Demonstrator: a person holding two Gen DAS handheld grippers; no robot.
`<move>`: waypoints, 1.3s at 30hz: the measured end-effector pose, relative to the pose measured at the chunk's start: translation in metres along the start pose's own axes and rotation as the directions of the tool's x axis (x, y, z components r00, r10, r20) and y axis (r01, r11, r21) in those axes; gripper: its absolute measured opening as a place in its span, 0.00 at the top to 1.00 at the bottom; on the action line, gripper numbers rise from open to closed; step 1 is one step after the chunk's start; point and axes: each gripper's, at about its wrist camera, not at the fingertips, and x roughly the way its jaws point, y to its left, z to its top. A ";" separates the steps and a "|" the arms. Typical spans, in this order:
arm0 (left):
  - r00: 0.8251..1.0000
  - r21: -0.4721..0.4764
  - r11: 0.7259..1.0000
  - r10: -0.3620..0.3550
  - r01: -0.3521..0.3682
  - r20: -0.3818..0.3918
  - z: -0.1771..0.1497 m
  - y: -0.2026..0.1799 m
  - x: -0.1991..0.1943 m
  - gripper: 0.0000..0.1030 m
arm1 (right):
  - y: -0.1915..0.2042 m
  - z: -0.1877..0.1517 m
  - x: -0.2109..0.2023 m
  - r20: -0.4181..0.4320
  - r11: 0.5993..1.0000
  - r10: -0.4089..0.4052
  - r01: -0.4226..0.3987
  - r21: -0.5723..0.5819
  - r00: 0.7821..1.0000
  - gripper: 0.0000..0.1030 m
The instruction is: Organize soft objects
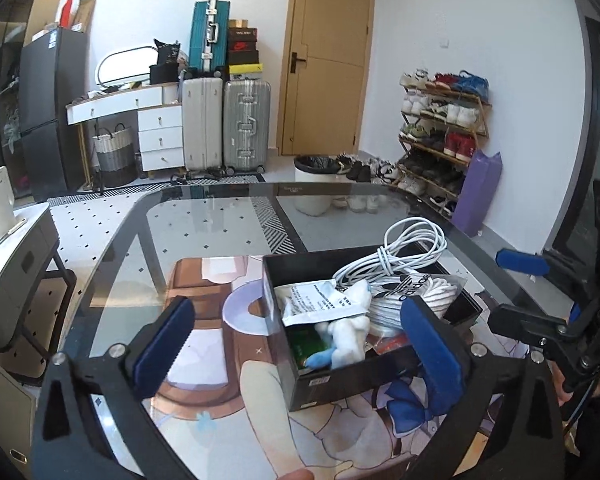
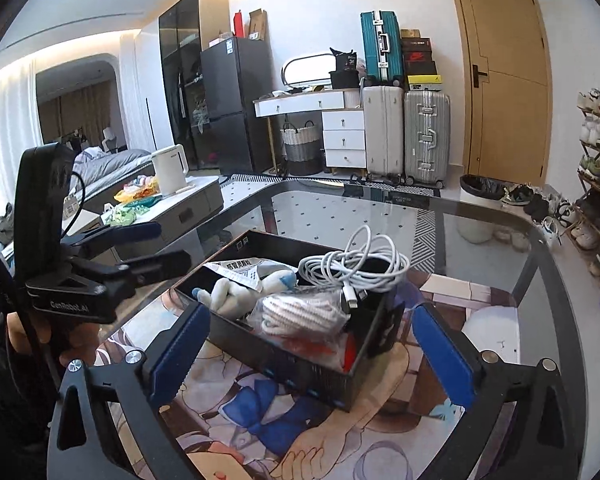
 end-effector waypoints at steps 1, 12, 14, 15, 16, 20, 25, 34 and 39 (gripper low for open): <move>1.000 -0.007 1.000 0.007 -0.007 0.004 -0.001 0.001 -0.002 0.00 | 0.000 0.000 0.000 0.006 1.000 0.002 -0.002 0.004 1.000 0.01; 0.999 0.011 0.999 0.049 -0.049 0.021 -0.016 -0.001 -0.005 0.00 | 0.010 -0.017 -0.003 0.054 1.000 -0.016 0.016 -0.014 0.998 0.01; 0.998 0.023 0.998 0.061 -0.062 0.019 -0.019 -0.002 -0.003 0.00 | 0.013 -0.017 -0.001 0.050 0.999 -0.018 0.019 -0.025 0.999 0.01; 0.997 0.031 0.997 0.071 -0.071 0.019 -0.020 -0.003 -0.002 0.00 | 0.015 -0.018 0.001 0.045 0.999 -0.020 0.022 -0.038 0.999 0.01; 0.997 0.040 0.996 0.081 -0.082 0.020 -0.021 -0.005 0.000 0.00 | 0.015 -0.018 0.002 0.047 0.999 -0.025 0.027 -0.046 0.999 0.01; 0.996 0.039 0.995 0.087 -0.088 0.024 -0.024 -0.006 0.003 0.00 | 0.019 -0.020 0.000 0.075 0.998 -0.024 0.028 -0.055 0.997 0.01; 0.995 0.033 0.995 0.093 -0.094 0.025 -0.026 -0.005 0.005 0.00 | 0.019 -0.020 -0.003 0.098 0.997 -0.034 0.040 -0.061 0.995 0.01; 0.994 0.030 0.994 0.100 -0.101 0.033 -0.031 -0.004 0.009 0.00 | 0.017 -0.025 0.002 0.099 0.997 -0.050 0.057 -0.061 0.994 0.01; 0.995 0.030 0.995 0.097 -0.098 0.034 -0.033 -0.005 0.010 0.00 | 0.018 -0.027 0.002 0.101 0.996 -0.050 0.057 -0.063 0.994 0.01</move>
